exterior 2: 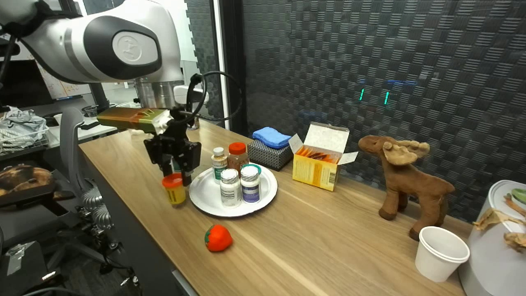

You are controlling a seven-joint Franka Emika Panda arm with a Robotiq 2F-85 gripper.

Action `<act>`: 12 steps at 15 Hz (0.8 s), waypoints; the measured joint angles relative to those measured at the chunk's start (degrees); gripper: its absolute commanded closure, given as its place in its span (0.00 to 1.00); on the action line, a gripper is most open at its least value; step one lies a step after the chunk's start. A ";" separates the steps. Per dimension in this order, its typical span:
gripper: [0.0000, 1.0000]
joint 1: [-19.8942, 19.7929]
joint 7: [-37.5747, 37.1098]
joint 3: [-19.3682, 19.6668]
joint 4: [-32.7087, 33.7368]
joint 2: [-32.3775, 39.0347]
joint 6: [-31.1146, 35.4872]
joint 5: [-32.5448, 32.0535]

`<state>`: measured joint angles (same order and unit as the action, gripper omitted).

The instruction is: Pick up the bottles and small containers from the table and put them on the white plate.

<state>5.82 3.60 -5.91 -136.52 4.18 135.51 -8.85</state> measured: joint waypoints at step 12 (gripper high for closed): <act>0.72 -1.29 3.43 1.59 5.01 1.34 1.89 0.35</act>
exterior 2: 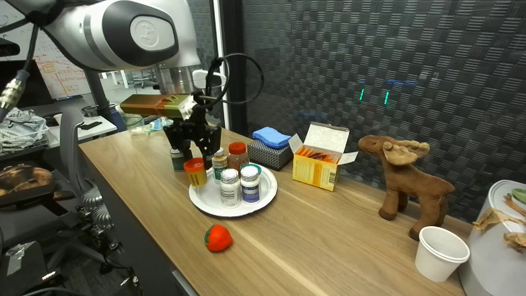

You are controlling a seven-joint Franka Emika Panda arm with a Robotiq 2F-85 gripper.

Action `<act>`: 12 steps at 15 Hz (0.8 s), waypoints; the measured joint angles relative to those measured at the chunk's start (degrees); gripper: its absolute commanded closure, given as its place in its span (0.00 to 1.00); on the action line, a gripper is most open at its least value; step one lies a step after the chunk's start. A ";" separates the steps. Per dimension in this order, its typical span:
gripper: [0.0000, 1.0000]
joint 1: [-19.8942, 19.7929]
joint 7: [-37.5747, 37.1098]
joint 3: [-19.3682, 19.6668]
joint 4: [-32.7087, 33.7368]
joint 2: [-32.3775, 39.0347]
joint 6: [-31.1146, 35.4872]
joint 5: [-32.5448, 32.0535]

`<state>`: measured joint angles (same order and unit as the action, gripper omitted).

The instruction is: Pick up the bottles and small containers from the table and put them on the white plate.

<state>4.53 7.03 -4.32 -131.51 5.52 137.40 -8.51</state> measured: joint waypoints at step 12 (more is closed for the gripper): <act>0.72 -0.87 -0.29 1.21 0.57 3.75 10.89 0.74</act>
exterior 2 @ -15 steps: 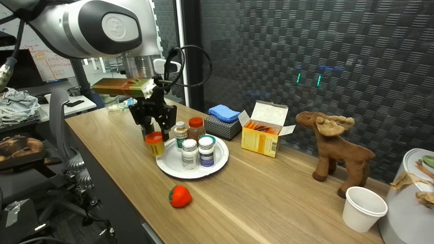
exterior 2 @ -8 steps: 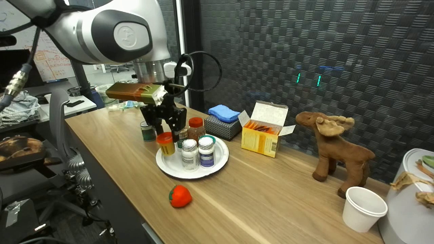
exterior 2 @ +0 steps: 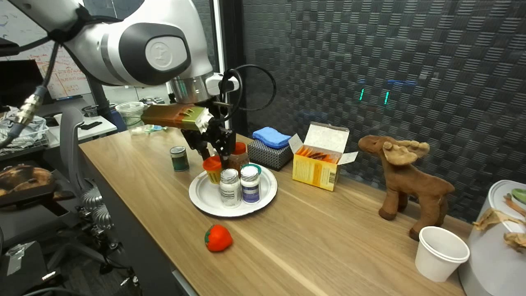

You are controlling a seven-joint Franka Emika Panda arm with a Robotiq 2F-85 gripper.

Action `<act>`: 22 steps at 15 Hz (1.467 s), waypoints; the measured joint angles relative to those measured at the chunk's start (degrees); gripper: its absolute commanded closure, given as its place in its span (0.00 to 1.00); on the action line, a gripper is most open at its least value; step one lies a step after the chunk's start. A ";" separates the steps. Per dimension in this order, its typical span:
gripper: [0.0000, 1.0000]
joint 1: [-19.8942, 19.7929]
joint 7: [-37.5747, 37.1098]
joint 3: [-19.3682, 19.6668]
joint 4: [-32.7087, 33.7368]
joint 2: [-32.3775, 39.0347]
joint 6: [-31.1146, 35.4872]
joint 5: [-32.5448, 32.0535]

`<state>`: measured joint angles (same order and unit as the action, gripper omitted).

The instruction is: Pick up the bottles and small containers from the table and put them on the white plate.

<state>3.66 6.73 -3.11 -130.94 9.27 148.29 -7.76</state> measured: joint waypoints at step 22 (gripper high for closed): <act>0.15 0.00 0.31 0.84 -3.00 1.91 5.29 -7.73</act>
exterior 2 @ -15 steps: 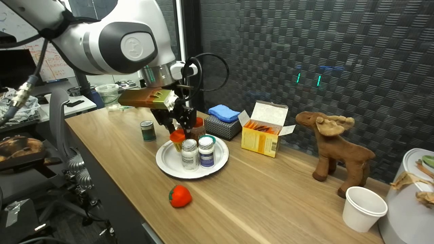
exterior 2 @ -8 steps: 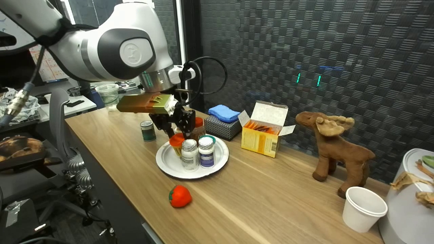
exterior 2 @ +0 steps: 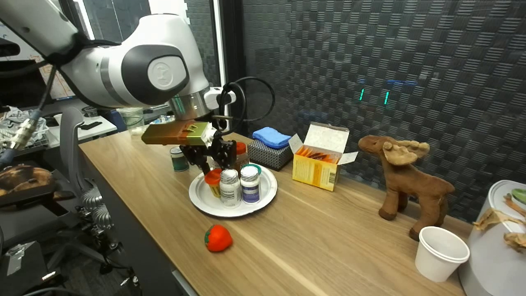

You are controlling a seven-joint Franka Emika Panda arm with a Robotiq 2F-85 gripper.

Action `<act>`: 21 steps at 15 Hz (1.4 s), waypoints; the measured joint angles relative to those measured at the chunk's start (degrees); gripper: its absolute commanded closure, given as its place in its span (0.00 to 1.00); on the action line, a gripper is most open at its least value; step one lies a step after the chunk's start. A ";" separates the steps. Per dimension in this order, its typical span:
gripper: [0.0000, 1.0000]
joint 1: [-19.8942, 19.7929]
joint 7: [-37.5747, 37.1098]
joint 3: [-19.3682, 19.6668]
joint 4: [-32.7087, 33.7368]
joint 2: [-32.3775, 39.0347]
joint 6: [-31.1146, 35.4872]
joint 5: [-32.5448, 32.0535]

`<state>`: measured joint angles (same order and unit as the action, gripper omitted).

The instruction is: Pick up the bottles and small containers from the table and put them on the white plate.

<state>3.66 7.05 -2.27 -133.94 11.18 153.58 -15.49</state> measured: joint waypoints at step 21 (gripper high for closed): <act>0.00 0.27 -2.88 0.55 -6.52 -13.28 0.58 -6.99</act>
<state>3.93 4.16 -1.72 -140.46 -2.10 154.16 -22.49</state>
